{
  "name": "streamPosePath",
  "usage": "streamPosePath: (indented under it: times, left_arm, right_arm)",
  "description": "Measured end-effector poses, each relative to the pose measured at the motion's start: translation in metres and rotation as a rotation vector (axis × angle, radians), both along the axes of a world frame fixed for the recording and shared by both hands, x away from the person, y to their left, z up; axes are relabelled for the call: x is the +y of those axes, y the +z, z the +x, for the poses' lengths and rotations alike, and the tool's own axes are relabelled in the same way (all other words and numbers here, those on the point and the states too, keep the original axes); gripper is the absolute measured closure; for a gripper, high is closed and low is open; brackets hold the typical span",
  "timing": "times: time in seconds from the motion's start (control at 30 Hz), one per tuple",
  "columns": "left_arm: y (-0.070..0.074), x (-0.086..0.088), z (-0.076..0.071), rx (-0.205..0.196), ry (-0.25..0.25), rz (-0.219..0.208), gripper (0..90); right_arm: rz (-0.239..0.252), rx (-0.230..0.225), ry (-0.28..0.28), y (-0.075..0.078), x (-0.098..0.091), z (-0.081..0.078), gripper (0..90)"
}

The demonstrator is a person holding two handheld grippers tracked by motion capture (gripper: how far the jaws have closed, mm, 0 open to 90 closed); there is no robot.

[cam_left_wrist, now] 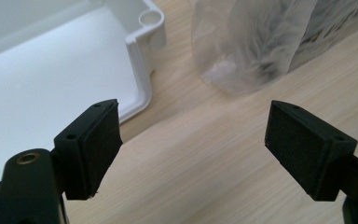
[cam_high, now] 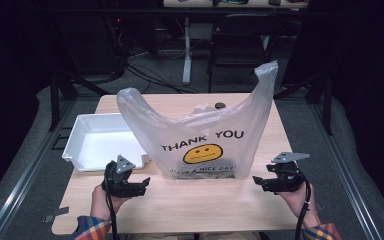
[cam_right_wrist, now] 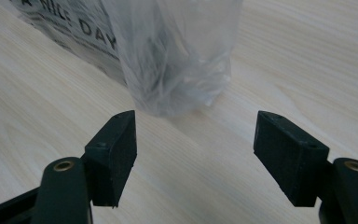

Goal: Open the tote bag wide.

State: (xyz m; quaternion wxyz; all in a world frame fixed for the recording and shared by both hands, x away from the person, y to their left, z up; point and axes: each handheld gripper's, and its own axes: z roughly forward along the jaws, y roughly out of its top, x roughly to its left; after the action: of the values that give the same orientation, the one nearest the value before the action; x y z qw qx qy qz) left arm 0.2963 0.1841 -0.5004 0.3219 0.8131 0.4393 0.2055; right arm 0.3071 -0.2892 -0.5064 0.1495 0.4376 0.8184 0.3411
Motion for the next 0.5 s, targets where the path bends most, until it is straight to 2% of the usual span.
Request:
streamPosePath:
  times: [0.03, 0.07, 0.13, 0.17, 0.27, 0.3, 0.33, 0.4, 0.5]
  left_arm:
    - [0.003, -0.002, 0.001, -0.008, -0.007, -0.007, 18.3]
    - [0.005, -0.002, 0.001, -0.009, -0.013, -0.01, 18.8]
    - [0.009, -0.005, 0.003, -0.024, -0.026, -0.021, 19.1]
    - [0.012, -0.006, 0.004, -0.035, -0.027, -0.04, 22.0]
    - [0.018, -0.01, 0.005, -0.052, -0.029, -0.078, 23.8]
    - [0.021, -0.011, 0.006, -0.067, -0.036, -0.1, 25.9]
    - [0.023, -0.012, 0.006, -0.078, -0.039, -0.11, 29.9]
    - [0.028, -0.016, 0.008, -0.112, -0.04, -0.129, 32.4]
    - [0.033, -0.022, 0.012, -0.151, -0.047, -0.149, 39.1]
  right_arm:
    - [-0.022, -0.002, 0.012, 0.003, 0.001, 0.001, 30.2]
    - [0.012, -0.016, 0.012, 0.005, 0.005, 0.002, 32.0]
    - [0.022, -0.023, 0.013, 0.007, 0.006, 0.002, 33.1]
    - [0.049, -0.033, 0.019, 0.013, 0.008, 0.004, 38.0]
    - [0.073, -0.051, 0.035, 0.017, 0.01, 0.006, 40.7]
    - [0.076, -0.061, 0.03, 0.019, 0.012, 0.007, 43.1]
    - [0.086, -0.076, 0.044, 0.023, 0.013, 0.007, 45.3]
    - [0.104, -0.106, 0.041, 0.029, 0.017, 0.009, 50.2]
    - [0.124, -0.123, 0.04, 0.036, 0.021, 0.012, 56.5]
